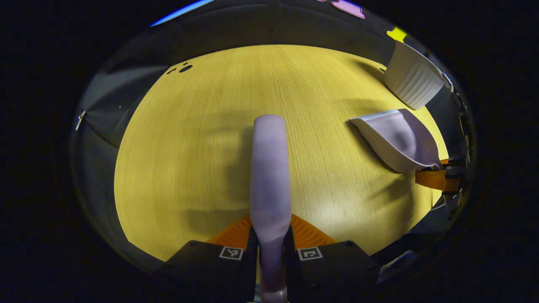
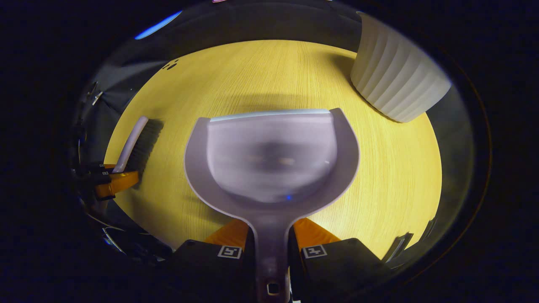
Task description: Pick up the small broom and dustpan from the desktop, sweep the trash into the dustpan with the broom, and then empty the trash into the garbage bin.
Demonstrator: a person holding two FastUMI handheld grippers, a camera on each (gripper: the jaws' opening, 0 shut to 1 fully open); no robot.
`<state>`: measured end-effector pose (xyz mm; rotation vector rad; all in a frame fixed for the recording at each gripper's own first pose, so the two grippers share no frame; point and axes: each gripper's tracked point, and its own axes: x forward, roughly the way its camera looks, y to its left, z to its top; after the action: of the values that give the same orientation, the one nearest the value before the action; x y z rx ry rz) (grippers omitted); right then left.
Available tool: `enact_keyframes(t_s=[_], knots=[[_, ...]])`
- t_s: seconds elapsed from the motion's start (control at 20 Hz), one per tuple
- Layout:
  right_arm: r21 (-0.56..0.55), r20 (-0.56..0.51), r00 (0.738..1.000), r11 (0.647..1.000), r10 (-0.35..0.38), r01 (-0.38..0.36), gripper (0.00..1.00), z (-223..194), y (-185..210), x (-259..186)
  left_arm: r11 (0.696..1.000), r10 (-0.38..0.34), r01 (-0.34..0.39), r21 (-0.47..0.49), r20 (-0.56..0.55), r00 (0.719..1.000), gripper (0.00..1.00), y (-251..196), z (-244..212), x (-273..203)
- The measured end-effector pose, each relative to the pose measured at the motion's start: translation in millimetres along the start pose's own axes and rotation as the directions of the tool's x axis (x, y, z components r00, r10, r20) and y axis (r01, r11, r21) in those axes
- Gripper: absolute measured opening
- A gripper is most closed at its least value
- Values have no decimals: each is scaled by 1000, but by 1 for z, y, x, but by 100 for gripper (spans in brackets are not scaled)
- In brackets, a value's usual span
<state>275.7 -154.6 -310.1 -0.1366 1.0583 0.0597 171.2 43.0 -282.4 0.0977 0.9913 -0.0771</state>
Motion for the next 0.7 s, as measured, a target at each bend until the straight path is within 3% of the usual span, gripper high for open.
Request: enact_keyframes(t_s=[0.2,0.25,0.3,0.35,0.4,0.5,0.6,0.7], knots=[[17,7,1000,1000,18,-18,41,6,3,1,1000,-2,2,-4,15,1000,40,-3,2,-4],[23,7,1000,999,24,-24,48,7,3,2,1000,-8,8,-8,21,1000,39,-4,3,-7],[31,9,999,999,44,-44,46,8,7,2,1000,-6,6,-15,29,1000,44,-5,4,-9],[37,25,998,998,59,-60,51,11,11,-1,1000,1,0,-24,43,999,53,-3,5,-13],[39,44,997,997,61,-63,76,15,12,-4,999,3,0,-34,64,998,67,-3,9,-18],[35,85,995,998,49,-52,100,20,10,-17,998,8,-2,-57,115,993,96,-1,16,-33],[45,153,988,998,28,-35,100,29,7,-37,998,19,-5,-66,206,978,98,1,26,-56],[59,256,967,998,9,-25,100,46,4,-63,997,29,-5,-73,331,943,98,-1,41,-91]])
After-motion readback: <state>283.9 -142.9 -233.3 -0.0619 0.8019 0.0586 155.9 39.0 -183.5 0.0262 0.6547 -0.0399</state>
